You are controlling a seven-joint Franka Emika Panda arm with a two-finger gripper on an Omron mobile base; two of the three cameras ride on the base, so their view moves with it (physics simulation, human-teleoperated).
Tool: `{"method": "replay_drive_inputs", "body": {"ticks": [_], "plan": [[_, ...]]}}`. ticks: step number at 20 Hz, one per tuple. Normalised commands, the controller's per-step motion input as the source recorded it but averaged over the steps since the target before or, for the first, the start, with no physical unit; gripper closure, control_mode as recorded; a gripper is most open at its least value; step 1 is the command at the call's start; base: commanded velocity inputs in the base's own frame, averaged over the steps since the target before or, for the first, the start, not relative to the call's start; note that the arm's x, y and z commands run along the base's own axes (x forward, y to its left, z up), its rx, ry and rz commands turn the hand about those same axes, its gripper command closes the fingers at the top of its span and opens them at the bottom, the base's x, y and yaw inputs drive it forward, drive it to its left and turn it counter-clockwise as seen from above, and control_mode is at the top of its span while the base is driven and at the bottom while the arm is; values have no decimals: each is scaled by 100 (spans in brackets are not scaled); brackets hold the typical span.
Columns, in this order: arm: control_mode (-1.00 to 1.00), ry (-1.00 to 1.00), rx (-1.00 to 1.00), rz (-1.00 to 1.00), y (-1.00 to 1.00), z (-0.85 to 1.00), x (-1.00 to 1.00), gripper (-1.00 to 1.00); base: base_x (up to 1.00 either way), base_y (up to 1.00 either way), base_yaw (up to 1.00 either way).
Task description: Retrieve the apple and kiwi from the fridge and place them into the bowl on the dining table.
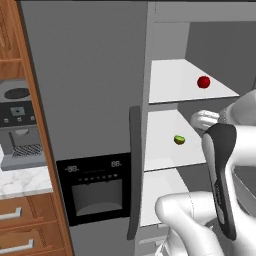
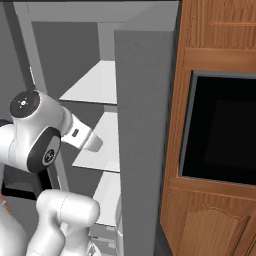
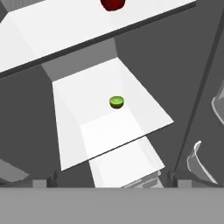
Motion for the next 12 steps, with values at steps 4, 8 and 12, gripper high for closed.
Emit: {"method": "replay_drive_inputs", "body": {"ticks": [4,8,12], "plan": [[-100,0,0,0,-2,33,37,-100,0,0,0],[-100,1,0,0,-1,27,40,-100,0,0,0],[-100,0,0,0,-15,11,38,-100,0,0,0]]}}
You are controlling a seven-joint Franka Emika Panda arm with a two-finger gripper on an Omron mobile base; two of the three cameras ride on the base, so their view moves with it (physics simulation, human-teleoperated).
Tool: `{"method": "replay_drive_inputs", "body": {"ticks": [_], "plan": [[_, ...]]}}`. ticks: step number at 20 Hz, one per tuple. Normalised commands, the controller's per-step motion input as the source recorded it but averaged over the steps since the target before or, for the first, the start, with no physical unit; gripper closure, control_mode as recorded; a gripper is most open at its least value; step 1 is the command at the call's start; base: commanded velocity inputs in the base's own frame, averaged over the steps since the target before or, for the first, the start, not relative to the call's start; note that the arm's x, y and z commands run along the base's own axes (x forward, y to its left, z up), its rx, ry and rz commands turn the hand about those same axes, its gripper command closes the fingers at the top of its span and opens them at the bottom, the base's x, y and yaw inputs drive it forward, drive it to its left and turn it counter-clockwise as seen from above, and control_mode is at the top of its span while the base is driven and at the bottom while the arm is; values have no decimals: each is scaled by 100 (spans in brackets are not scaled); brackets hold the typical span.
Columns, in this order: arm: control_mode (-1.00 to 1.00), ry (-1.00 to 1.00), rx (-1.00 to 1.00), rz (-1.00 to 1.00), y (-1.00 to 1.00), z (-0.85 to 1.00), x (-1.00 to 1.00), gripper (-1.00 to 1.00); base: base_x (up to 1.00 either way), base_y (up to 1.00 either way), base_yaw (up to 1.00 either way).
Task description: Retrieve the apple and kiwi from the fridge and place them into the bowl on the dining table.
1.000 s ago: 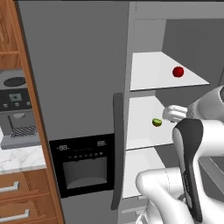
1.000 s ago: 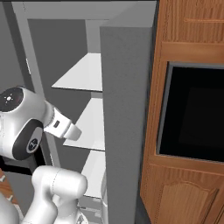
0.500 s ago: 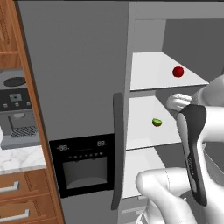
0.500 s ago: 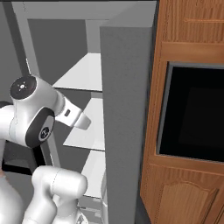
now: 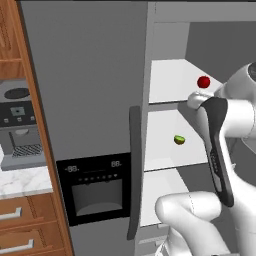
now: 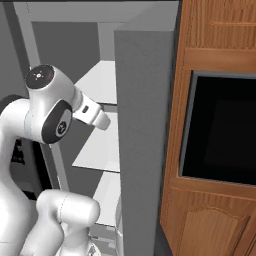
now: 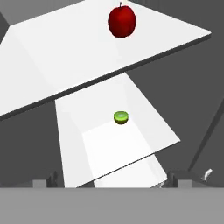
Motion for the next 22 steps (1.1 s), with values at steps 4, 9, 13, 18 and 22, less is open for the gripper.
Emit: {"method": "replay_drive_inputs", "body": {"ticks": [4,9,13,18,22], "plan": [[-100,0,0,0,-18,1,34,-100,0,0,0],[-100,-5,-3,0,-2,0,33,-100,0,0,0],[-100,-8,-3,0,-3,0,30,-100,0,0,0],[-100,-2,0,0,-21,0,28,-100,0,0,0],[-100,0,0,0,-29,0,32,-100,0,0,0]]}}
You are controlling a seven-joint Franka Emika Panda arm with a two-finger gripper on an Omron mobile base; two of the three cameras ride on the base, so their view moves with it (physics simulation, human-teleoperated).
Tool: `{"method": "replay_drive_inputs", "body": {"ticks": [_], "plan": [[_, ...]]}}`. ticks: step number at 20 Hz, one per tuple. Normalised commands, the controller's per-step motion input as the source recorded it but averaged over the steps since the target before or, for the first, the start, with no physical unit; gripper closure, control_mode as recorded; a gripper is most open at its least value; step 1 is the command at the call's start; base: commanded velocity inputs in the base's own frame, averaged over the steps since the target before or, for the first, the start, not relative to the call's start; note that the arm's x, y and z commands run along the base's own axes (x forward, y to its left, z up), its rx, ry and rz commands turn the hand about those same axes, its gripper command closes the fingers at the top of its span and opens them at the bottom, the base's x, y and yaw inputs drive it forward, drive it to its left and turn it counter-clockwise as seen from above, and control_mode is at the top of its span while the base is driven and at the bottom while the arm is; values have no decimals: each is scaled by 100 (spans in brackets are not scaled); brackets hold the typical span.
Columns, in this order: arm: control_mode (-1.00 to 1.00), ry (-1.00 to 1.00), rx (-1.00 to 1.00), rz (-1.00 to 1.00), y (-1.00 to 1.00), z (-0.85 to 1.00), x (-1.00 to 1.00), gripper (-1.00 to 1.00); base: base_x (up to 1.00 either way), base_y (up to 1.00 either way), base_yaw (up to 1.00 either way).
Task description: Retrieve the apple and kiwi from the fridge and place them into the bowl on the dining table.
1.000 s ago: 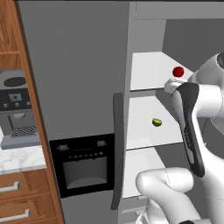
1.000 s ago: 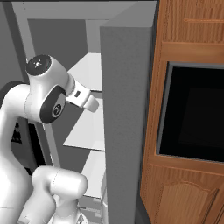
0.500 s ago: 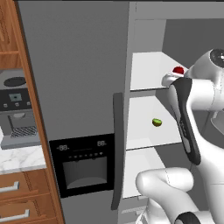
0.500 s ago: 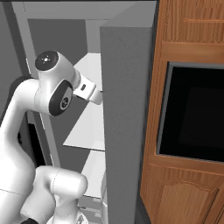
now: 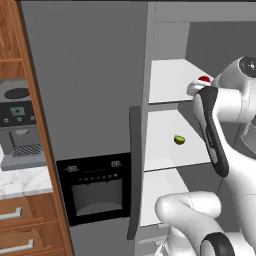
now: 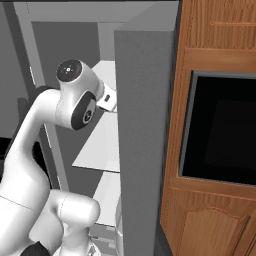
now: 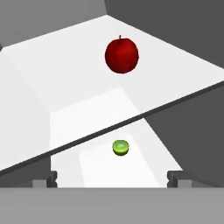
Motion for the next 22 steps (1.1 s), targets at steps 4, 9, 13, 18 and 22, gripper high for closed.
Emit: {"method": "replay_drive_inputs", "body": {"ticks": [4,9,13,18,22], "plan": [[-100,0,0,0,-29,6,37,-100,0,0,0],[-100,0,0,0,-19,2,49,-100,0,0,0],[-100,0,0,0,-20,0,48,-100,0,0,0],[-100,0,0,0,-23,0,47,-100,0,0,0],[-100,0,0,0,-19,0,53,-100,0,0,0]]}}
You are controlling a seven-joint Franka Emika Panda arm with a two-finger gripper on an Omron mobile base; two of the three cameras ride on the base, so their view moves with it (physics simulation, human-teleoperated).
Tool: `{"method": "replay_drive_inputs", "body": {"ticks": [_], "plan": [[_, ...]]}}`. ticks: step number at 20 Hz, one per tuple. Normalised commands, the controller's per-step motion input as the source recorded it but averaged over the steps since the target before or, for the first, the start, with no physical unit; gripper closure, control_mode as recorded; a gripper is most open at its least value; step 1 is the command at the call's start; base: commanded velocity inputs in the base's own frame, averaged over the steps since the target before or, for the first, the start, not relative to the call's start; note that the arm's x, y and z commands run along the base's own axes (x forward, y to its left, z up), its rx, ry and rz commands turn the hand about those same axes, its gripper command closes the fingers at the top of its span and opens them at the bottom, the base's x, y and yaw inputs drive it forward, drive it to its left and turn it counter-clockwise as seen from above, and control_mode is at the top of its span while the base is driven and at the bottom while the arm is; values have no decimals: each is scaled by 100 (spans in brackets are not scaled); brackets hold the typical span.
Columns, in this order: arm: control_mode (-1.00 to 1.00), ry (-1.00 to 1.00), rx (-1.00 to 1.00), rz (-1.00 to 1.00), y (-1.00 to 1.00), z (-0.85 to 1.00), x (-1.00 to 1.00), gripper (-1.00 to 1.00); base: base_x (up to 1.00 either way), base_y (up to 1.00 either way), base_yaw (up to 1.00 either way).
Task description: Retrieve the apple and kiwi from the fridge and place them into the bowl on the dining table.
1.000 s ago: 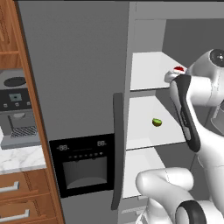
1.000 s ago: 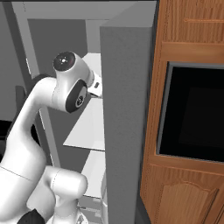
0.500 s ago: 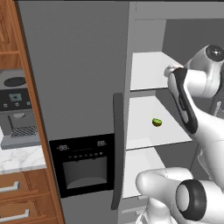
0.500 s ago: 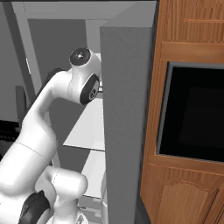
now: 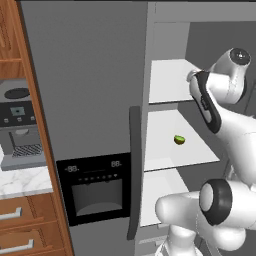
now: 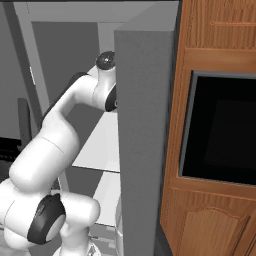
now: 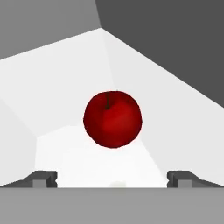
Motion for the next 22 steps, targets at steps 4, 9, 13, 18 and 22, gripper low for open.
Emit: {"method": "replay_drive_inputs", "body": {"ticks": [4,9,13,18,22], "plan": [[-100,0,0,0,-10,0,51,-100,0,0,0],[-100,0,0,0,-2,-11,44,-100,0,0,0],[-100,0,0,0,-3,-15,42,-100,0,0,0],[-100,0,0,0,-12,-11,38,-100,0,0,0],[-100,0,0,0,-5,-16,22,-100,0,0,0]]}}
